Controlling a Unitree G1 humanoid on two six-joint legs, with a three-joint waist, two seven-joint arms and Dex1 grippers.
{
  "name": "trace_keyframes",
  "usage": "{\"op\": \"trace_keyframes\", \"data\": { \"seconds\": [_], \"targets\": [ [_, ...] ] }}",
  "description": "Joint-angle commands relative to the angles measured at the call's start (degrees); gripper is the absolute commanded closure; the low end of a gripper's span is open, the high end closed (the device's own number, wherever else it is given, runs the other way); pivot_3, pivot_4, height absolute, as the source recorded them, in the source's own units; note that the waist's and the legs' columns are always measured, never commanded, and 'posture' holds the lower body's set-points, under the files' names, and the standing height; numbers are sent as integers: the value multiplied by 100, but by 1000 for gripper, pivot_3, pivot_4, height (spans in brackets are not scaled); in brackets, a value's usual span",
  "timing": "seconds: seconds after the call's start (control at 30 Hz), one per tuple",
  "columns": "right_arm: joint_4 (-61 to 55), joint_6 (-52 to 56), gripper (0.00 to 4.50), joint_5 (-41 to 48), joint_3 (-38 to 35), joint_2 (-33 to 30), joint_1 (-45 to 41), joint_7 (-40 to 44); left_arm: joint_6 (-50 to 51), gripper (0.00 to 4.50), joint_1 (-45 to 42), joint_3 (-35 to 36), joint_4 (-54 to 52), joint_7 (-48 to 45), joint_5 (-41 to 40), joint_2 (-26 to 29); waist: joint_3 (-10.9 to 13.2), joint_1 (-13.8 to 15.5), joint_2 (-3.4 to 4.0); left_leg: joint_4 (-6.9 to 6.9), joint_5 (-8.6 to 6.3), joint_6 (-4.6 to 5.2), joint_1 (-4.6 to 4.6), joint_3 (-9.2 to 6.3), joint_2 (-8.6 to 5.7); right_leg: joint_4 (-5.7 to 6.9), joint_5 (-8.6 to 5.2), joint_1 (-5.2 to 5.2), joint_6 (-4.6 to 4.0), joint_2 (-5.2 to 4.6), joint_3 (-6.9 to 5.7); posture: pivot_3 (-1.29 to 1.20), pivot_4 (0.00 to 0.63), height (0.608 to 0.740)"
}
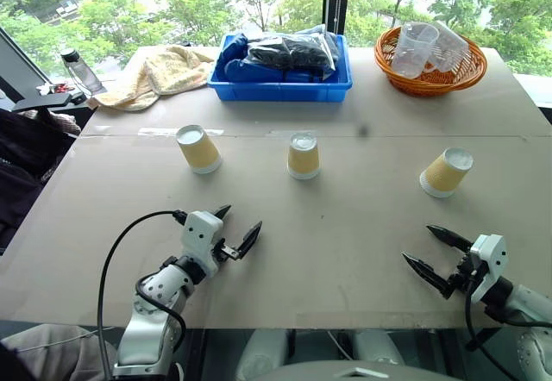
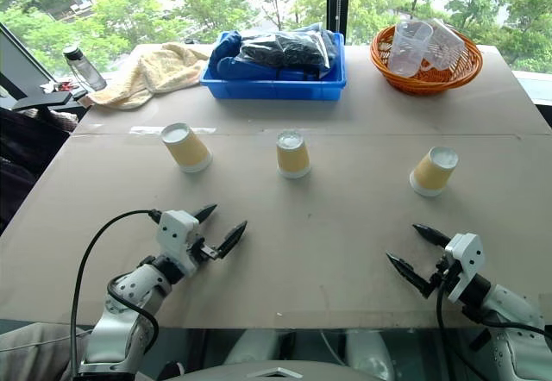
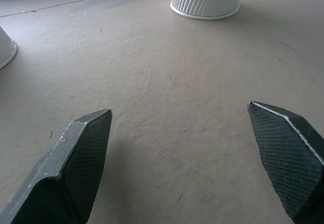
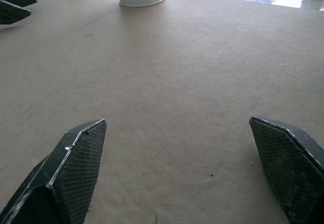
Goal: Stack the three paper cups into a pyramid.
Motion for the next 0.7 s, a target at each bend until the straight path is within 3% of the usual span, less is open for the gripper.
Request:
{"op": "trace_keyframes", "data": {
  "seconds": [0.03,0.7],
  "targets": [
    [-23,-43,0,97,-107,-25,-43,75,-58,91,97,14,-87,-184,-239,48,0,0,0,0,0,0,0,0,0,0,0,0,0,0,0,0,150,740],
    [-8,91,0,180,57,-12,-496,278,-120,91,149,500,48,-222,-677,245,15,-3,16,-4,1,-1,-4,1,1,-3,0,-6,0,1,1,0,150,740]
  ]
}}
